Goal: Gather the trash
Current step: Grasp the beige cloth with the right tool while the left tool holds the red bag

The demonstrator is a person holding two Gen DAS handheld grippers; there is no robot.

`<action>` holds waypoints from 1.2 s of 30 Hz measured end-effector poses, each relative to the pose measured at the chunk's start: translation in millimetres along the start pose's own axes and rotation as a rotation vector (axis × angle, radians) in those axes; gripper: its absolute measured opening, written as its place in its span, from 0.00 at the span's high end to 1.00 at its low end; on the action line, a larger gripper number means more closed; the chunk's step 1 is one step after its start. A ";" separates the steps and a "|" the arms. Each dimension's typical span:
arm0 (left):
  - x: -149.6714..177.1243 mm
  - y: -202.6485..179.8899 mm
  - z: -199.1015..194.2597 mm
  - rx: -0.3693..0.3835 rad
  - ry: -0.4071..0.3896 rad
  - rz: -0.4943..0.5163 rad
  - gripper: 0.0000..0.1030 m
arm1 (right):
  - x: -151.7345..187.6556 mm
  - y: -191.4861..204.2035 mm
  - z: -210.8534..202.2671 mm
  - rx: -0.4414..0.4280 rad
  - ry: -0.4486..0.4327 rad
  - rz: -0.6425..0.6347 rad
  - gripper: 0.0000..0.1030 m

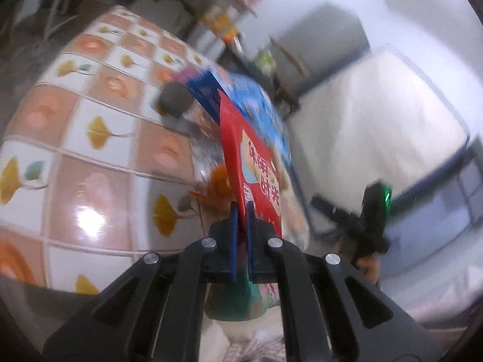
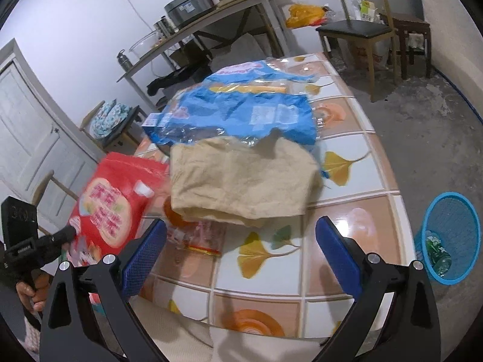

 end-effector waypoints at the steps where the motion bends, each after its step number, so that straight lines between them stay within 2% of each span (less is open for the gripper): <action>1: -2.8 9.9 -10.2 -0.003 -0.045 -0.036 0.97 | 0.1 5.8 2.3 -0.014 0.005 -0.008 0.06; 4: -6.6 35.9 -24.9 -0.017 -0.121 -0.123 0.97 | 3.4 25.6 9.3 -0.060 0.031 -0.042 0.06; 6: -8.5 51.2 -26.5 -0.058 -0.142 -0.152 0.97 | 7.0 39.3 14.2 -0.092 0.051 -0.066 0.06; 9: -2.9 76.9 -14.0 -0.198 -0.117 -0.158 0.97 | 10.5 61.2 23.5 -0.141 0.081 -0.095 0.07; 12: 4.1 89.8 1.6 -0.281 -0.080 -0.144 0.97 | 8.6 79.2 31.7 -0.158 0.087 -0.127 0.07; 14: 9.4 95.4 5.3 -0.289 -0.071 -0.145 0.97 | 6.9 87.8 36.4 -0.158 0.087 -0.145 0.12; 17: 15.2 100.4 11.4 -0.314 -0.056 -0.135 0.97 | 4.8 101.3 47.3 -0.136 0.088 -0.196 0.21; 22: 16.2 104.2 17.7 -0.331 -0.042 -0.115 0.96 | 5.0 118.8 65.0 -0.104 0.102 -0.271 0.30; 26: 15.2 110.1 16.9 -0.358 -0.050 -0.101 0.95 | 4.5 122.1 67.6 -0.047 0.086 -0.327 0.38; 33: 15.5 116.3 19.0 -0.370 -0.046 -0.093 0.92 | -8.0 73.7 51.4 0.139 0.035 -0.298 0.37; 36: 14.1 117.0 19.0 -0.368 -0.041 -0.093 0.91 | -14.5 50.1 49.6 0.191 0.022 -0.246 0.26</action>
Point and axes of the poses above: each gripper's, at about its wrist camera, not at the fingertips, and z roughly the way its jaws point, y to its left, x to its underside, the point moved 6 cm from there along z, roughly the way its jaws point, and after that the axes turned 1 degree about z, right-handed, at the moved point
